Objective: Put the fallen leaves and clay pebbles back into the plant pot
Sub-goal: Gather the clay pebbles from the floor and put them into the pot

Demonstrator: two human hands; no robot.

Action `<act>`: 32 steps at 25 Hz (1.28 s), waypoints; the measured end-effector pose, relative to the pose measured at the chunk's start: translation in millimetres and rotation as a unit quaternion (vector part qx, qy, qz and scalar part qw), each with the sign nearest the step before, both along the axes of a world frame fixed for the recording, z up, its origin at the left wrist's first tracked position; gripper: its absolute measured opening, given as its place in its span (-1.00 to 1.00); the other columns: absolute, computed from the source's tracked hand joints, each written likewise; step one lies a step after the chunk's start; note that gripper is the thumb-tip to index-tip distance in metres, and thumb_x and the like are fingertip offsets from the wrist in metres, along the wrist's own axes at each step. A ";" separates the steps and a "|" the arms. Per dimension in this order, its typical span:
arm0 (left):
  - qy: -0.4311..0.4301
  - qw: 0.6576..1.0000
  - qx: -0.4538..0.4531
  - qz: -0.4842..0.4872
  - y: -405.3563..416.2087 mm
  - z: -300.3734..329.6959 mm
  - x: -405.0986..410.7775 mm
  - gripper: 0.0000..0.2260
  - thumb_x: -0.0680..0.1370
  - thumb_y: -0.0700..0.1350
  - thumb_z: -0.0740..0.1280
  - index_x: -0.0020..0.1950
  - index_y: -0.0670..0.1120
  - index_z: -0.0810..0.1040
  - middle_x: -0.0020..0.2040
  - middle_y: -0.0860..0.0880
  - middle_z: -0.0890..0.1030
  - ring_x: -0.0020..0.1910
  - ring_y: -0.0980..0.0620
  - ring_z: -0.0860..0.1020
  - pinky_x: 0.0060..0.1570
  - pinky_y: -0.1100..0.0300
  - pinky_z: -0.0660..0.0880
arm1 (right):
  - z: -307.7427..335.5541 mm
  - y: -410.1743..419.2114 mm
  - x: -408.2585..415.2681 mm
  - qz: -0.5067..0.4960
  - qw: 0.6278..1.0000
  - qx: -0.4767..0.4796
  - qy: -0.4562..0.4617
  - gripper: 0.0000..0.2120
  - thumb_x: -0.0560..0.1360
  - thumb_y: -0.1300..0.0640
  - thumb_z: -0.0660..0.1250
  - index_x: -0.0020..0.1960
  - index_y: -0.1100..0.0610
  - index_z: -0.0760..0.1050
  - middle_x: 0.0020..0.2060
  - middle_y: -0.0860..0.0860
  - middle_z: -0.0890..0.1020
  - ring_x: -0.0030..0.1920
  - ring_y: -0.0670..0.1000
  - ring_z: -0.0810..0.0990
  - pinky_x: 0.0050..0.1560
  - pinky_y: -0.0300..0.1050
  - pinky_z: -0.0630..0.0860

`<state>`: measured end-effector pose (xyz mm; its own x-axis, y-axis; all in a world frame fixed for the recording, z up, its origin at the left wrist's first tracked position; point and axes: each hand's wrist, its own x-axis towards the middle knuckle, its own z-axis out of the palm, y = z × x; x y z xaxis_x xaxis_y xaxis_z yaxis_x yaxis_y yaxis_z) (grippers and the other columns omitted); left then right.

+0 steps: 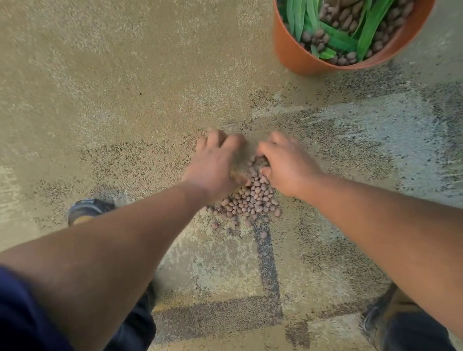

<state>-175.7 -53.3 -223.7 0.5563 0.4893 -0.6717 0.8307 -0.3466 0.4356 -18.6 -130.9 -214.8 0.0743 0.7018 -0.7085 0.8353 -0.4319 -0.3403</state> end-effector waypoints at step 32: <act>-0.074 0.975 -0.070 0.195 -0.1 25.1 32.5 -0.87 0.56 -0.20 0.45 -0.15 0.00 0.62 0.02 -0.01 0.56 -0.08 0.09 0.63 -0.14 0.41 0.59 | 112.2 23.3 64.6 -0.657 0.635 0.216 0.345 -0.85 0.53 0.41 0.41 0.04 0.23 0.59 -0.08 0.14 0.69 -0.13 0.06 0.67 -0.08 -0.18 0.66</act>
